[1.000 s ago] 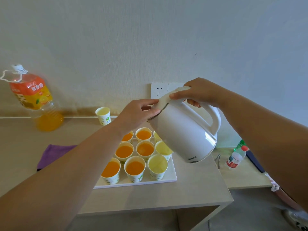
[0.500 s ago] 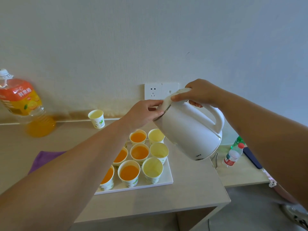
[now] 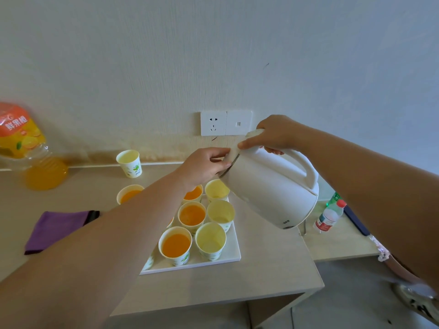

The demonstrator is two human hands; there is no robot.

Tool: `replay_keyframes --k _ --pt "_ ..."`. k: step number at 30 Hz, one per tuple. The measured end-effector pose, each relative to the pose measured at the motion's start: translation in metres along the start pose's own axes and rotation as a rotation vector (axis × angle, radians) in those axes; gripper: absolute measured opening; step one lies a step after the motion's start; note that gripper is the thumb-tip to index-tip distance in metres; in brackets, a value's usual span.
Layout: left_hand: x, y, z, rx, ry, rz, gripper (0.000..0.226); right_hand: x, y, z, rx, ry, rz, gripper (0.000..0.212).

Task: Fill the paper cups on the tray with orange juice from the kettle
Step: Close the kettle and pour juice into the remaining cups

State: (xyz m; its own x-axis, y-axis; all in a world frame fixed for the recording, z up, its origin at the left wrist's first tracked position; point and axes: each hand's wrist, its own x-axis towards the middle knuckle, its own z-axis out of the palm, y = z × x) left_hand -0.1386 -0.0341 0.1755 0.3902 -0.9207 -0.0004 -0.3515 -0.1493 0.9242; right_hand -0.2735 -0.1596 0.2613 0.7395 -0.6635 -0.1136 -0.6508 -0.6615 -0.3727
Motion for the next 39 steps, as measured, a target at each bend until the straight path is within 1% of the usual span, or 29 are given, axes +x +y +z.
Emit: replay_keyframes --k 8,17,21,26,32,39 --pt "0.007 -0.009 0.006 -0.038 0.004 -0.049 0.039 0.008 -0.001 0.001 -0.098 -0.051 0.007 0.047" --pt "0.011 -0.014 0.009 -0.062 -0.016 -0.062 0.040 0.014 -0.001 0.001 -0.146 -0.079 0.029 0.062" --pt "0.012 -0.013 0.010 -0.090 -0.017 -0.063 0.040 0.013 -0.003 -0.002 -0.155 -0.085 0.035 0.059" --pt "0.013 -0.012 0.012 -0.142 -0.015 -0.085 0.040 0.014 -0.004 -0.004 -0.170 -0.090 0.047 0.063" --pt "0.012 -0.011 0.011 -0.176 -0.015 -0.090 0.040 0.013 -0.006 -0.005 -0.169 -0.082 0.047 0.060" --pt "0.013 -0.012 0.010 -0.178 -0.008 -0.096 0.040 0.013 -0.007 -0.008 -0.160 -0.081 0.042 0.053"
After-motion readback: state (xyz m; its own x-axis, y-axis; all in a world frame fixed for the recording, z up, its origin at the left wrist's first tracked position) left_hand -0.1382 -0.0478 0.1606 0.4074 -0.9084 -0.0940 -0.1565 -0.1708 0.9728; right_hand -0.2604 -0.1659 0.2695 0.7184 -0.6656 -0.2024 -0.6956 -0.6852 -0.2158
